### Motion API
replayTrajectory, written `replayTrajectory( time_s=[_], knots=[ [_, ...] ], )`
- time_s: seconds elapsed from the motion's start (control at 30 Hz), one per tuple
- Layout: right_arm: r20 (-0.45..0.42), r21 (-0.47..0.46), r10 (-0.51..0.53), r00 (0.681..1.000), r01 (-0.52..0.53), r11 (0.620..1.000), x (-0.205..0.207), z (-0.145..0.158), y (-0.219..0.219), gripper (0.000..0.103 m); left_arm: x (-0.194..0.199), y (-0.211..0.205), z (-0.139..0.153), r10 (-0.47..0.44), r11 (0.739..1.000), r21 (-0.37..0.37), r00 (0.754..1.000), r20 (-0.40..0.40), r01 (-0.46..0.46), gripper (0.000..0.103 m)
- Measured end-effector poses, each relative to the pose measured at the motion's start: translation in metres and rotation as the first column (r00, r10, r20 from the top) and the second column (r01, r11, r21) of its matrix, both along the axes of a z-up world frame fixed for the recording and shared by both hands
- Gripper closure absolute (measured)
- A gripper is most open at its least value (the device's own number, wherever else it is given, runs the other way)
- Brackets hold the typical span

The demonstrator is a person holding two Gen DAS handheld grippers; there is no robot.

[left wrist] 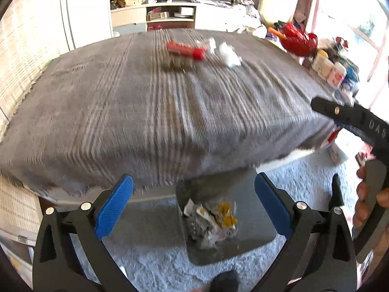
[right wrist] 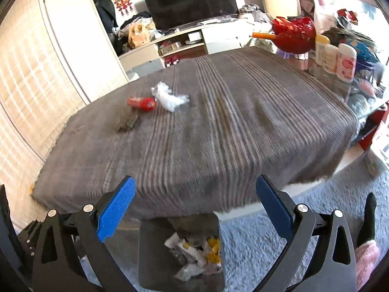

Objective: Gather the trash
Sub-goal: 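Grasp the grey cylinders with the left tool while the right tool grasps the white plastic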

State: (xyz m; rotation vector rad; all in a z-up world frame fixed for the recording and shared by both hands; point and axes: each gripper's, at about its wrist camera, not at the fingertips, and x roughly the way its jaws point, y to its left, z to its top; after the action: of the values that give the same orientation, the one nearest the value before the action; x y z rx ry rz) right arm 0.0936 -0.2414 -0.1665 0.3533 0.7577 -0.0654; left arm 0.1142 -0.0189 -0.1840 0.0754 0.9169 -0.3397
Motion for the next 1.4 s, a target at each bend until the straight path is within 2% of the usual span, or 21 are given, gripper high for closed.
replayTrajectory(
  time_s=[0.2,0.43,0.57,0.73,0.83,1.1,1.17,1.27,1.33,1.4],
  knots=[
    [0.015,-0.023,0.011,1.000,-0.011,1.000,0.034,0.011,0.002,0.004,0.041,0.001,0.024,0.032,0.999,-0.007,0.998,0.046,-0.032,0.008],
    [0.020,-0.084,0.042,0.999,-0.040,0.996,0.088,0.016,0.003,0.004,0.093,-0.006,0.033,0.048,0.999,0.010,0.996,0.080,-0.049,0.008],
    [0.010,-0.118,0.064,0.998,-0.062,0.991,0.121,0.011,0.003,0.005,0.130,-0.013,0.021,0.048,0.999,0.015,0.997,0.059,-0.049,0.009],
    [-0.018,-0.113,0.106,0.994,-0.107,0.988,0.157,0.002,0.004,0.021,0.169,-0.018,0.001,0.060,0.998,0.008,0.998,0.015,-0.060,0.013],
    [-0.035,-0.100,0.135,0.990,-0.138,0.985,0.175,-0.006,0.008,0.026,0.188,-0.025,-0.010,0.051,0.998,0.025,0.999,0.004,-0.051,0.013],
    [-0.089,-0.102,0.190,0.978,-0.198,0.975,0.214,-0.027,0.020,0.027,0.222,-0.038,-0.028,0.040,0.998,0.057,0.999,-0.018,-0.039,0.016],
    [-0.106,-0.104,0.197,0.975,-0.208,0.973,0.220,-0.033,0.022,0.030,0.228,-0.041,-0.031,0.037,0.998,0.059,0.999,-0.029,-0.036,0.017],
    [-0.123,-0.099,0.196,0.973,-0.208,0.973,0.225,-0.041,0.018,0.042,0.234,-0.046,-0.036,0.031,0.997,0.076,0.999,-0.022,-0.030,0.017],
    [-0.117,-0.088,0.197,0.973,-0.208,0.974,0.226,-0.042,0.014,0.057,0.238,-0.049,-0.036,0.028,0.996,0.085,1.000,-0.014,-0.027,0.017],
    [-0.103,-0.083,0.203,0.974,-0.212,0.974,0.224,-0.042,0.011,0.068,0.239,-0.051,-0.038,0.023,0.995,0.097,1.000,-0.001,-0.023,0.017]
  ],
)
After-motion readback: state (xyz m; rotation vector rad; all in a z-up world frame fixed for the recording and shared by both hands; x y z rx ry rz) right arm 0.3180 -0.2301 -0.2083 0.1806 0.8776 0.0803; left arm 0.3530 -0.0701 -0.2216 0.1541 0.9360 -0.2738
